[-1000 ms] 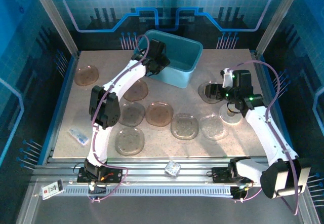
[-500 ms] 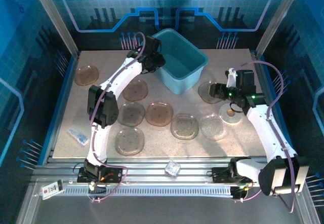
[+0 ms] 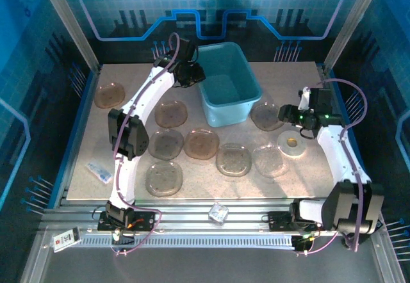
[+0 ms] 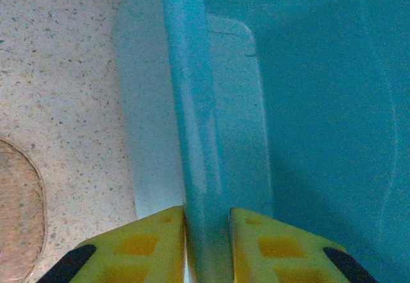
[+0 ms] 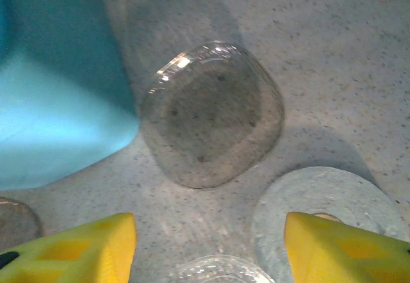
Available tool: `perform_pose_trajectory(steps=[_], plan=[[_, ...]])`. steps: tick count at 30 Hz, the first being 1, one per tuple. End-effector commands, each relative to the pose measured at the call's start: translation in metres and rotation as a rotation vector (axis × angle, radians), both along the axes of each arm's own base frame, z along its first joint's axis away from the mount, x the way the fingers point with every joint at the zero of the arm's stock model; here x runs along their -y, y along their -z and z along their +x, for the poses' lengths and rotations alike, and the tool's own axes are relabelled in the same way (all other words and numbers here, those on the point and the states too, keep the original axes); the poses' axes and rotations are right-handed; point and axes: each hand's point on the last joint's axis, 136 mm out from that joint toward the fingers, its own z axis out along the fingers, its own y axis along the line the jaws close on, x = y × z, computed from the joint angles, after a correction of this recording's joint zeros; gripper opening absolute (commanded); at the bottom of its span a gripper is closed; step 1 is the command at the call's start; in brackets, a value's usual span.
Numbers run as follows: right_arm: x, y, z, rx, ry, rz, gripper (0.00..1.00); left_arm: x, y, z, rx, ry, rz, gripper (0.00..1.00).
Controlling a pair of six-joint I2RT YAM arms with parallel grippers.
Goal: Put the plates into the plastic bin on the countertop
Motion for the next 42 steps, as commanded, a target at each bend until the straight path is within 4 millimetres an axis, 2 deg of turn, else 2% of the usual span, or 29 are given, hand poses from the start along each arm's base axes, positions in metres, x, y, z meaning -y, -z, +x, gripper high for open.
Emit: perform_pose_trajectory(steps=[1,12,19,29,42], plan=[[0.014,0.014,0.011,-0.042,0.007,-0.017,0.62,0.002,-0.006,-0.008,-0.001,0.103,0.022,0.23],[0.024,0.069,0.063,-0.183,-0.045,0.002,0.51,0.000,0.006,-0.016,-0.057,0.186,0.002,0.23],[0.028,0.090,0.088,-0.216,-0.068,-0.024,0.50,0.002,0.005,-0.021,-0.058,0.228,0.003,0.25],[0.030,0.120,0.091,-0.308,-0.121,-0.085,0.50,0.004,0.004,-0.022,-0.057,0.244,0.000,0.36],[0.019,0.136,0.113,-0.293,-0.239,-0.151,0.49,-0.002,-0.008,-0.026,-0.030,0.251,0.029,0.45]])
